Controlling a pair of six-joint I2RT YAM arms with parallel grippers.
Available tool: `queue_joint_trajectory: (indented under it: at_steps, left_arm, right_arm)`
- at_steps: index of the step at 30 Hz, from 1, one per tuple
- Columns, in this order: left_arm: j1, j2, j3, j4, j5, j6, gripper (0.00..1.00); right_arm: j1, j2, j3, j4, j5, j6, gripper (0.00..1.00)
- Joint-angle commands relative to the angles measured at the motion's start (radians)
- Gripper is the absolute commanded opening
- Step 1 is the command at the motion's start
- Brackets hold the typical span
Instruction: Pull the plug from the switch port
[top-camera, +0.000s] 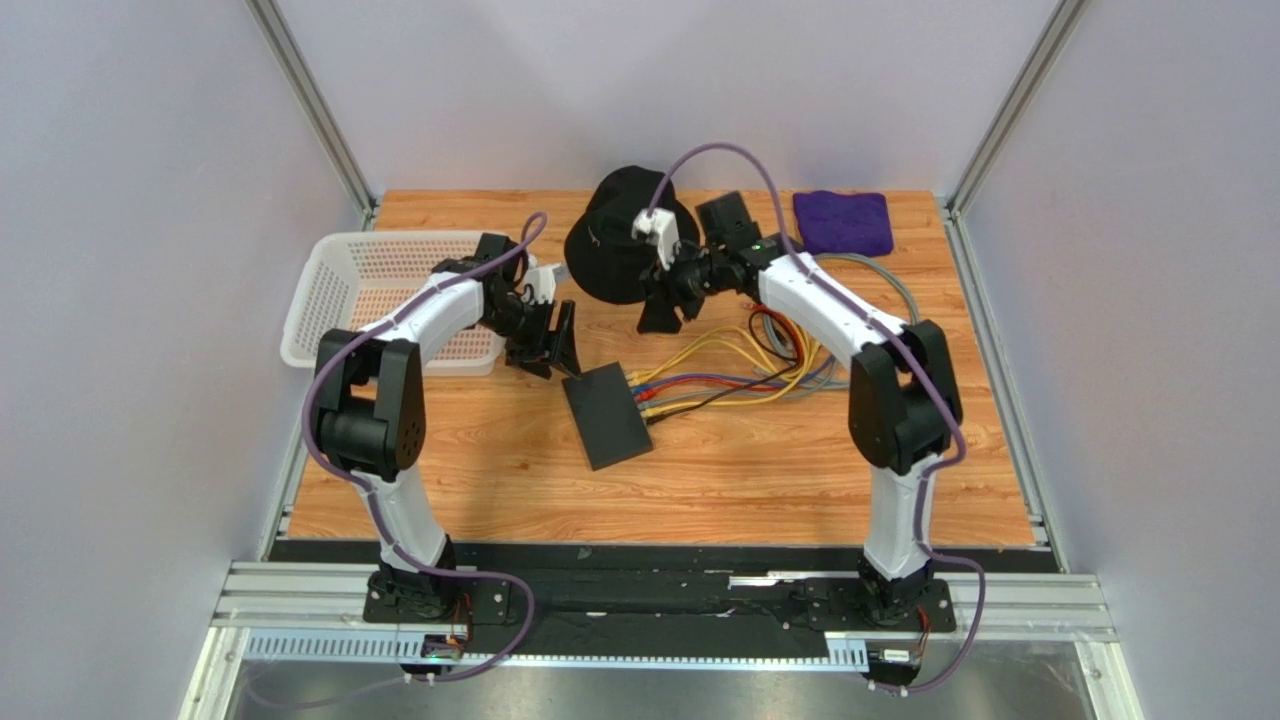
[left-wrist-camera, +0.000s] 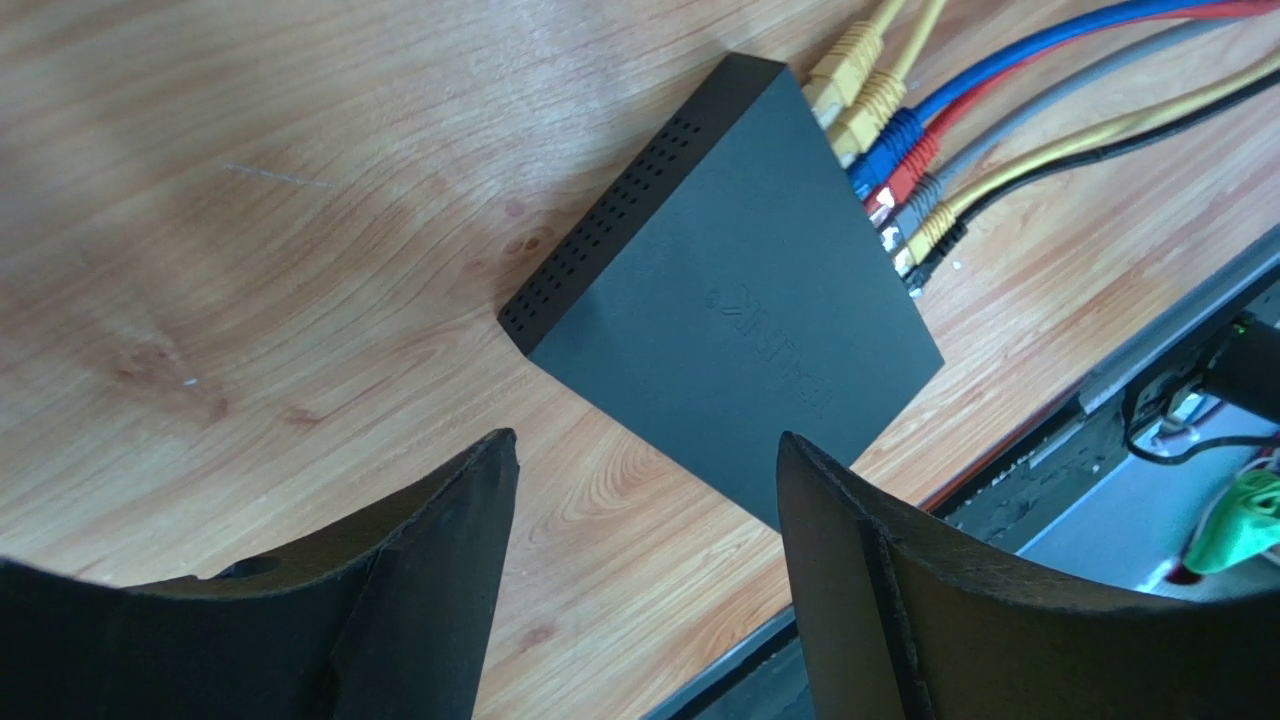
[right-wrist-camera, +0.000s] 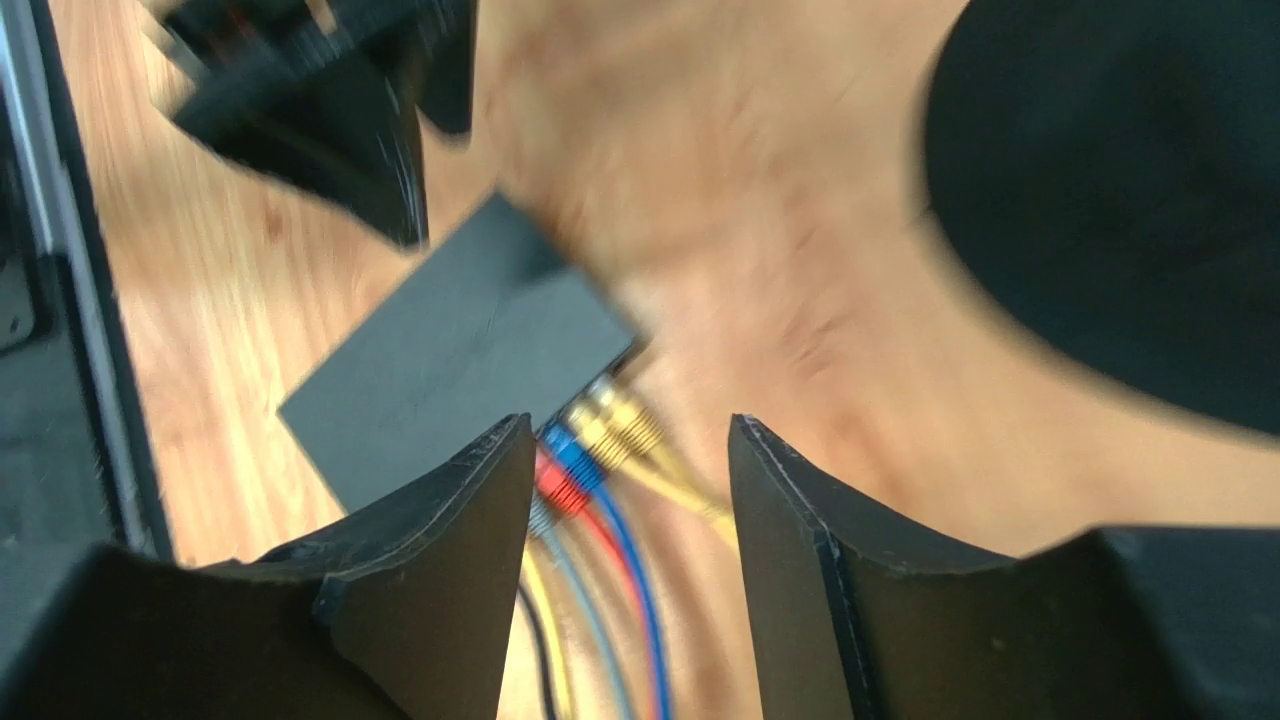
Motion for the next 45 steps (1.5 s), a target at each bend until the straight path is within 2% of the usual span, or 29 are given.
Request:
queue_joint_trajectory:
  at_steps: [1, 9, 14, 18, 23, 25, 28, 33, 38, 45]
  left_arm:
    - [0.005, 0.02, -0.022, 0.016, 0.01, -0.054, 0.72]
    - [-0.016, 0.11, -0.014, 0.045, -0.002, -0.1, 0.71]
    - [-0.044, 0.228, 0.045, 0.046, 0.004, -0.142, 0.67]
    - [-0.047, 0.328, 0.172, 0.031, 0.01, -0.125, 0.63]
    - [-0.048, 0.437, 0.364, -0.013, -0.044, -0.087, 0.59]
    - [-0.047, 0.429, 0.401, -0.024, -0.054, -0.082, 0.63]
    - [-0.042, 0.345, 0.371, -0.024, -0.082, -0.097, 0.7]
    - [-0.038, 0.186, 0.273, 0.019, -0.042, -0.076, 0.73]
    - [-0.038, 0.201, 0.247, 0.006, 0.001, -0.085, 0.73]
    - [-0.048, 0.264, 0.274, 0.046, 0.051, -0.073, 0.71]
  right_arm:
    - [-0.011, 0.063, -0.023, -0.087, -0.039, -0.004, 0.55]
    - [-0.014, 0.204, 0.041, -0.123, -0.033, -0.017, 0.63]
    - [-0.011, 0.298, 0.113, -0.03, -0.01, 0.157, 0.65]
    - [0.021, 0.263, 0.106, -0.022, 0.029, 0.106, 0.66]
    - [-0.002, 0.236, 0.084, -0.075, 0.015, 0.056, 0.67]
    - [-0.013, 0.233, 0.077, -0.09, 0.007, 0.048, 0.67]
    - [-0.043, 0.245, 0.083, -0.095, -0.026, 0.046, 0.67]
    - [-0.065, 0.316, 0.173, -0.127, -0.075, 0.045, 0.67]
    - [-0.071, 0.405, 0.256, -0.162, -0.161, 0.043, 0.64]
    - [-0.071, 0.515, 0.377, -0.345, -0.247, -0.04, 0.59]
